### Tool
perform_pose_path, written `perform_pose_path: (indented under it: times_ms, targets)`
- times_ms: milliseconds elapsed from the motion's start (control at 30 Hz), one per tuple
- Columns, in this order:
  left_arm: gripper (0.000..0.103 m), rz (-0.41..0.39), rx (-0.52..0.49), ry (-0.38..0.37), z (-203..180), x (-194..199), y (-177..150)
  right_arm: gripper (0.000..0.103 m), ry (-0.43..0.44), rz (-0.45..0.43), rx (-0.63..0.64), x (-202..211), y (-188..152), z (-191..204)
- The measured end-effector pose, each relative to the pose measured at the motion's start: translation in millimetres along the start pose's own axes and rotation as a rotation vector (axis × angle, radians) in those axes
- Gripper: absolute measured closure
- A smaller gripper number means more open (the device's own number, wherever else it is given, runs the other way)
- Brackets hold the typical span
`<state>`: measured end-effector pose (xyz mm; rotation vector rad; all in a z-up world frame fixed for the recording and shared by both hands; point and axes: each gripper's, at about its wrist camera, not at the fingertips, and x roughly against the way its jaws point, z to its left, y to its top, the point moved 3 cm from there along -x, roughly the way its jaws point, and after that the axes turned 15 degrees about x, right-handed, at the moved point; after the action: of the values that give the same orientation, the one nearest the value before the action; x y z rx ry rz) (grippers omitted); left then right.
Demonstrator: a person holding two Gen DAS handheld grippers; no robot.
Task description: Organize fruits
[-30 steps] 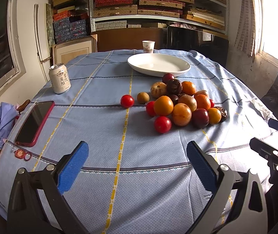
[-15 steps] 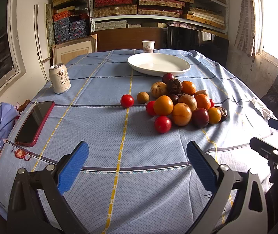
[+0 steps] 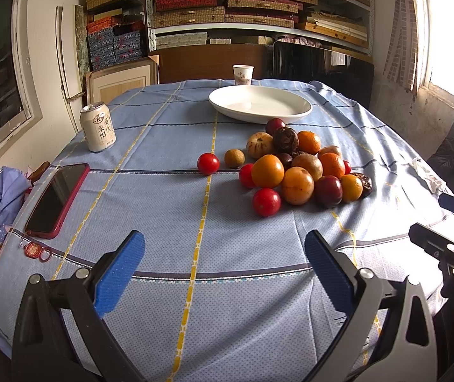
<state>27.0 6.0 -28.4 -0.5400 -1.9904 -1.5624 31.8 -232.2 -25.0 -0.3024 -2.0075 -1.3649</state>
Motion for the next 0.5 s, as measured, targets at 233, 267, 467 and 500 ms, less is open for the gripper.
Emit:
perform_pose_path:
  times_ms: [233,267,467,500]
  targets:
    - [0.004,0.000,0.000,0.001,-0.2,0.0,0.2,0.003,0.003,0.000,0.002,-0.3,0.0,-0.1]
    - [0.004,0.000,0.000,0.001,-0.2,0.0,0.2,0.003,0.005,0.000,0.002,-0.6,-0.4,0.1]
    - [0.004,0.000,-0.001,0.001,-0.3,-0.1,0.1,0.003,0.014,0.003,-0.002,-3.0,-2.1,-0.9]
    - [0.004,0.001,0.000,0.002,0.3,-0.5,-0.4,0.003,0.017,0.004,-0.003,-3.3,-2.3,-0.8]
